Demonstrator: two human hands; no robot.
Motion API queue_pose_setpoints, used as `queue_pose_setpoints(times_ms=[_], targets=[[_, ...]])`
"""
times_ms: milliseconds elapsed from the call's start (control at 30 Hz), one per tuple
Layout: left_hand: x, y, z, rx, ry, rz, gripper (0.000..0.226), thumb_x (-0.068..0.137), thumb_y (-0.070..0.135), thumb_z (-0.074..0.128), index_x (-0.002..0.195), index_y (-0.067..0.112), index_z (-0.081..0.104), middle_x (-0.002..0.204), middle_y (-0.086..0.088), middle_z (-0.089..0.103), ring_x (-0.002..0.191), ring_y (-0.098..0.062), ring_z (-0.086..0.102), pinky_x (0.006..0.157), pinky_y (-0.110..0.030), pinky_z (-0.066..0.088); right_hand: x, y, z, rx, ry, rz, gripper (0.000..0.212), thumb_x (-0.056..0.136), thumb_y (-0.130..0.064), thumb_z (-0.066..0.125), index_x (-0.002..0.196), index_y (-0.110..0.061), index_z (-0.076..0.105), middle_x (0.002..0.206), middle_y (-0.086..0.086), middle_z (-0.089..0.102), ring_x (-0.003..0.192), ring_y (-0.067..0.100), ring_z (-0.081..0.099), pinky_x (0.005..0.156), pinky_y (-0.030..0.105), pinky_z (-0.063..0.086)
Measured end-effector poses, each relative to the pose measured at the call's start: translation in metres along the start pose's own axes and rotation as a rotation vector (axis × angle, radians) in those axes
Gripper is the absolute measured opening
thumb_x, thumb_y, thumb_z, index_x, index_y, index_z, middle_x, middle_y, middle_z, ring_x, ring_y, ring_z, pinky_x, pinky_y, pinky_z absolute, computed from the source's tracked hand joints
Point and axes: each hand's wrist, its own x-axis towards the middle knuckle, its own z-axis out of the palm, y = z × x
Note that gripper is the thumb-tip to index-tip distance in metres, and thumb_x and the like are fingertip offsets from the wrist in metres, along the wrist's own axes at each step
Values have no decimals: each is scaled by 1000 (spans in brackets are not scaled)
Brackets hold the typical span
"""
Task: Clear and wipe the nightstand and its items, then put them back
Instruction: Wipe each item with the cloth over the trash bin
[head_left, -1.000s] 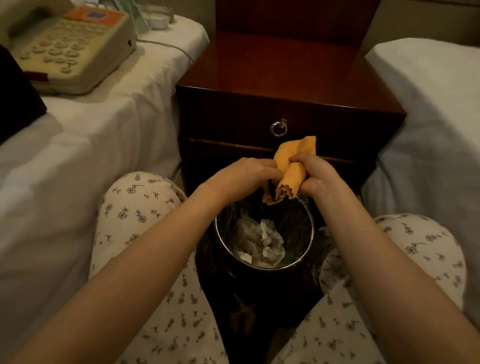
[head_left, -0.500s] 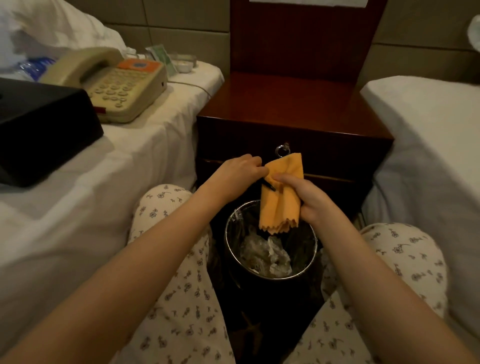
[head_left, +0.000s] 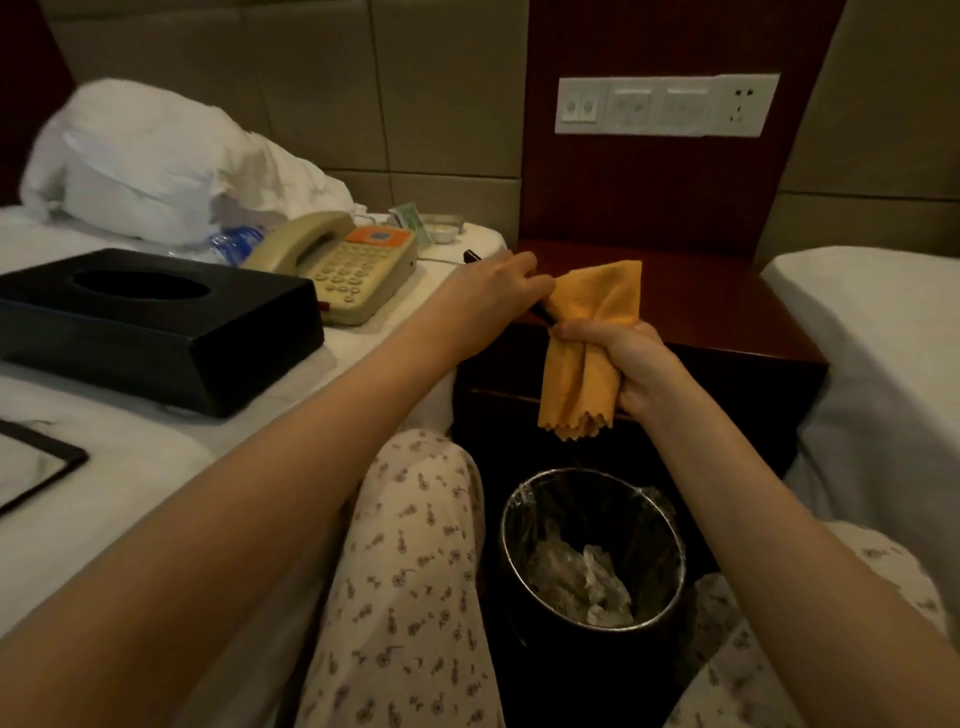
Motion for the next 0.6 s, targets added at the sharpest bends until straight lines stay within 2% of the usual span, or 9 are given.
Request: queue_pose_setpoints(times_ms=[100, 200, 333, 400, 500, 600], targets=[[-12, -20, -27, 43, 10, -65, 30, 95, 18, 46, 124, 13, 48, 122, -9, 51, 112, -25, 51, 77, -31, 44, -4, -14, 22, -13, -45, -36, 50, 74, -7, 74, 117, -7, 49, 97, 5, 60, 83, 18, 59, 62, 29, 48], [-31, -44, -47, 82, -7, -145, 24, 94, 9, 49, 118, 15, 52, 119, -5, 53, 107, -21, 53, 76, -29, 42, -10, -21, 56, -40, -128, -61, 44, 74, -9, 75, 110, -11, 49, 93, 2, 59, 79, 16, 58, 59, 28, 46], [-72, -71, -77, 55, -13, -265, 21, 92, 10, 53, 113, 14, 55, 114, -3, 55, 99, -18, 57, 75, -23, 41, -19, -24, 106, -65, -229, -89, 53, 71, -13, 79, 116, -12, 50, 96, 2, 60, 85, 16, 60, 73, 32, 51], [-94, -84, -89, 45, -29, -323, 21, 91, 9, 56, 112, 13, 56, 114, -5, 56, 98, -19, 59, 81, -26, 45, -25, -24, 130, -84, -316, -91, 56, 72, -15, 78, 119, -12, 49, 99, 2, 61, 87, 16, 60, 73, 31, 51], [-127, -103, -100, 38, -79, -425, 18, 91, 11, 57, 108, 12, 57, 111, -7, 56, 97, -22, 60, 85, -28, 47, -38, -20, 163, -129, -433, -115, 50, 76, -16, 75, 115, -19, 43, 93, -4, 56, 85, 14, 57, 71, 28, 49], [-158, -115, -109, 22, -97, -538, 16, 91, 14, 57, 106, 12, 60, 108, -6, 57, 96, -22, 57, 81, -25, 43, -54, -13, 192, -197, -478, -159, 48, 76, -19, 75, 109, -22, 40, 89, -7, 51, 91, 16, 54, 79, 33, 47]])
